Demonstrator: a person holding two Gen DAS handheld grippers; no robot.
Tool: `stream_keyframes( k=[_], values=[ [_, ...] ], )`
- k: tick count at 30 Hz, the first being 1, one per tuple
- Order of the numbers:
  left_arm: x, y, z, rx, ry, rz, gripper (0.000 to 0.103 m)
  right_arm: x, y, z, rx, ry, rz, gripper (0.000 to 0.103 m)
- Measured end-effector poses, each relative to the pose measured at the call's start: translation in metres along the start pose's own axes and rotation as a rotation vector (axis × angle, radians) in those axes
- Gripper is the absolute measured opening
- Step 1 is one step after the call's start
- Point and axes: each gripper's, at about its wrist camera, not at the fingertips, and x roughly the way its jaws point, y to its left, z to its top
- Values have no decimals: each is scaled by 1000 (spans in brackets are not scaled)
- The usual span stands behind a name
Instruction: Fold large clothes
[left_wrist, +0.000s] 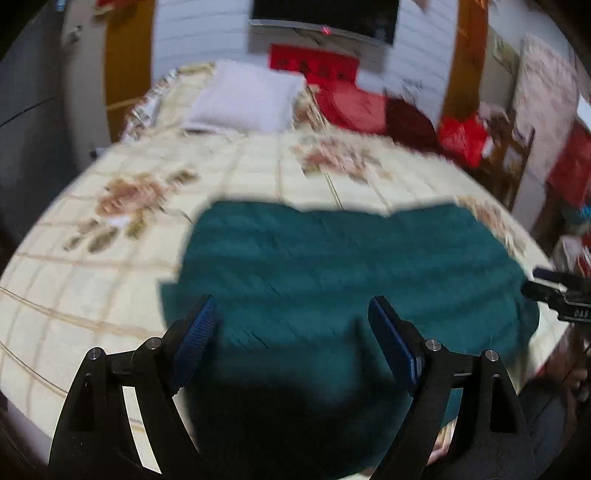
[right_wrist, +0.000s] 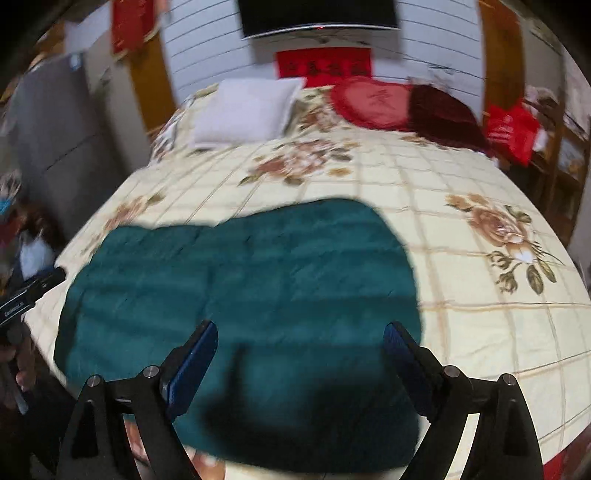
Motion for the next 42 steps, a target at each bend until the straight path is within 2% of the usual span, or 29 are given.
stream_keyframes(
  k=[2, 5, 9, 13, 17, 21, 26, 35, 39, 42],
  values=[
    [21, -3, -13, -1, 59, 18, 84, 17, 4, -10, -7, 54, -31, 90],
    [28, -5, -19, -2, 44, 31, 90, 38, -5, -13, 64, 137, -16, 103],
    [29, -6, -21, -22, 34, 32, 99, 41, -5, -14, 58, 161, -17, 103],
    [30, -4, -21, -51, 37, 40, 102, 39, -3, -16, 53, 156, -31, 103],
    [33, 1, -20, -110, 51, 20, 102, 40, -7, -14, 69, 149, -6, 103],
    [32, 3, -22, -112, 39, -3, 102, 40, -4, -15, 57, 147, -14, 103],
    [33, 1, -18, -106, 91, -1, 102, 41, 1, -16, 34, 146, -58, 103],
    [23, -1, -16, -81, 69, 3, 102, 43, 0, -15, 23, 165, -63, 103],
    [2, -9, -8, -87, 124, 57, 102, 20, 2, -8, 50, 174, -84, 103],
    [-26, -19, 1, -85, 131, 93, 102, -22, 9, 0, 60, 120, -67, 103]
  ],
)
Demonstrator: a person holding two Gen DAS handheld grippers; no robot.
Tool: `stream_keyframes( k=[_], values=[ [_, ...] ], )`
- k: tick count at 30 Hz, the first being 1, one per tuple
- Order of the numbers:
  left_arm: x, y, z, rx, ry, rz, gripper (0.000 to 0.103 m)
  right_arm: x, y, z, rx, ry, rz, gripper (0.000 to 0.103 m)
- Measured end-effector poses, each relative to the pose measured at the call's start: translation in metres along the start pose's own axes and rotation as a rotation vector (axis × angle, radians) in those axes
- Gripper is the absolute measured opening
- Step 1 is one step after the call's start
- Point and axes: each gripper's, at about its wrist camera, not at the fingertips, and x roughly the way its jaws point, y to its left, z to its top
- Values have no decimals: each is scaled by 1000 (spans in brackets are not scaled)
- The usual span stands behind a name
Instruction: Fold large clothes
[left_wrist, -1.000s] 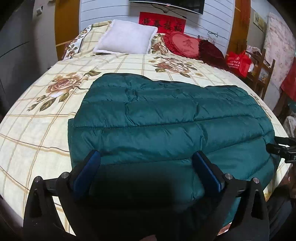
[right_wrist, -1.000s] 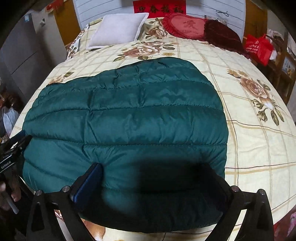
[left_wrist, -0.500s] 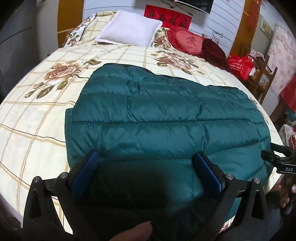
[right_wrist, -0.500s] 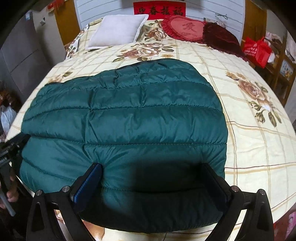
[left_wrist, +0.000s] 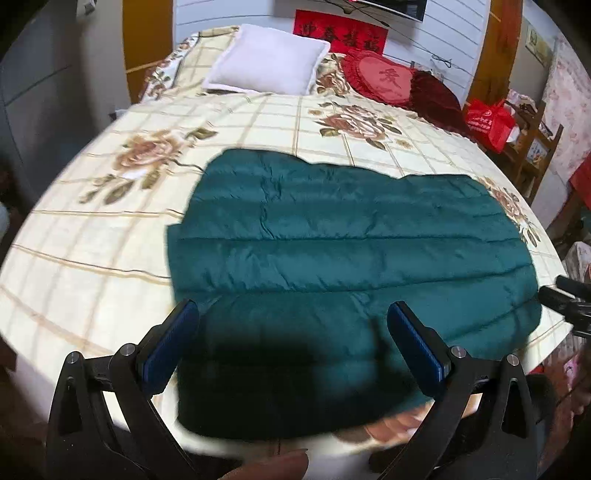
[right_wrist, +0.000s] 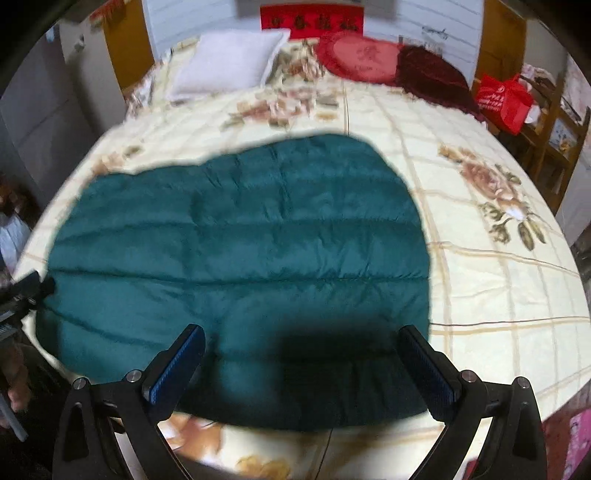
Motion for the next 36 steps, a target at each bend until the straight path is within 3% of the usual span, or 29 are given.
stream_keyframes(
  k=[7, 11, 21, 36],
  values=[
    [-89, -25, 5, 44, -98, -42, 102, -97, 23, -8, -97, -151, -62, 103],
    [-113, -36, 0, 50, -106, -83, 102, -129, 29, -18, -123, -213, -104, 103],
    [-120, -57, -15, 76, -105, -59, 102, -134, 25, -34, -84, -216, -78, 103],
    [-113, -58, -16, 64, -89, -57, 102, -131, 21, -40, -60, -205, -74, 103]
  ],
)
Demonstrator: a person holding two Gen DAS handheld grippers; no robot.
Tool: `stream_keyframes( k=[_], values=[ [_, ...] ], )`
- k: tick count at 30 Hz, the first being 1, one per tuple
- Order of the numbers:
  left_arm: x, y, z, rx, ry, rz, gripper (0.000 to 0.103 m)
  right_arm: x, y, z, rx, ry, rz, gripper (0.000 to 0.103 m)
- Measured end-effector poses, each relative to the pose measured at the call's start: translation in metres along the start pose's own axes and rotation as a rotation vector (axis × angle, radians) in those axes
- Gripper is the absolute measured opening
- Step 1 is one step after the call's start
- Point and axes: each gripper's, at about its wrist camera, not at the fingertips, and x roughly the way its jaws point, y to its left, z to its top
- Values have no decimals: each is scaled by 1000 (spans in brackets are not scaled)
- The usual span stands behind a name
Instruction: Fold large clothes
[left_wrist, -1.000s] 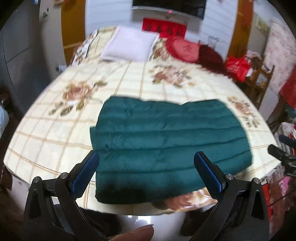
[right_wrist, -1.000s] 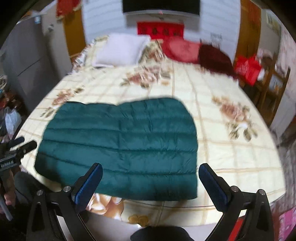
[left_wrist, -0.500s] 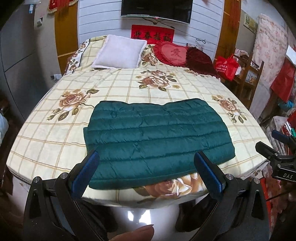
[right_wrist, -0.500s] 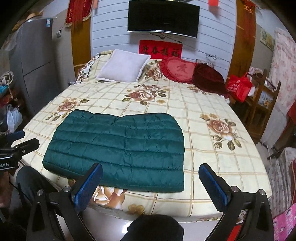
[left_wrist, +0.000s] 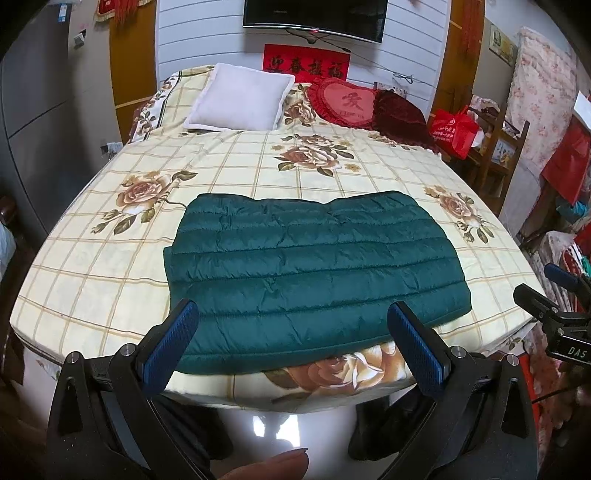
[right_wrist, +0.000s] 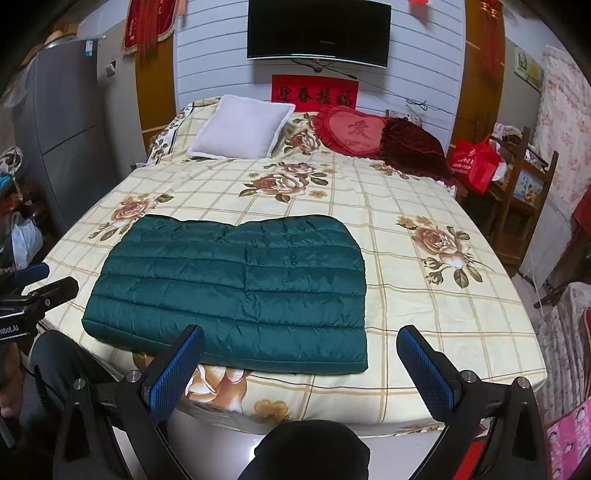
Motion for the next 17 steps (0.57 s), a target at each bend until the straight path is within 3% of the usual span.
stream_keyframes(
  k=[17],
  values=[
    [17, 3, -4, -18, 29, -38, 102, 11, -1, 1, 8, 14, 6, 103]
  ],
)
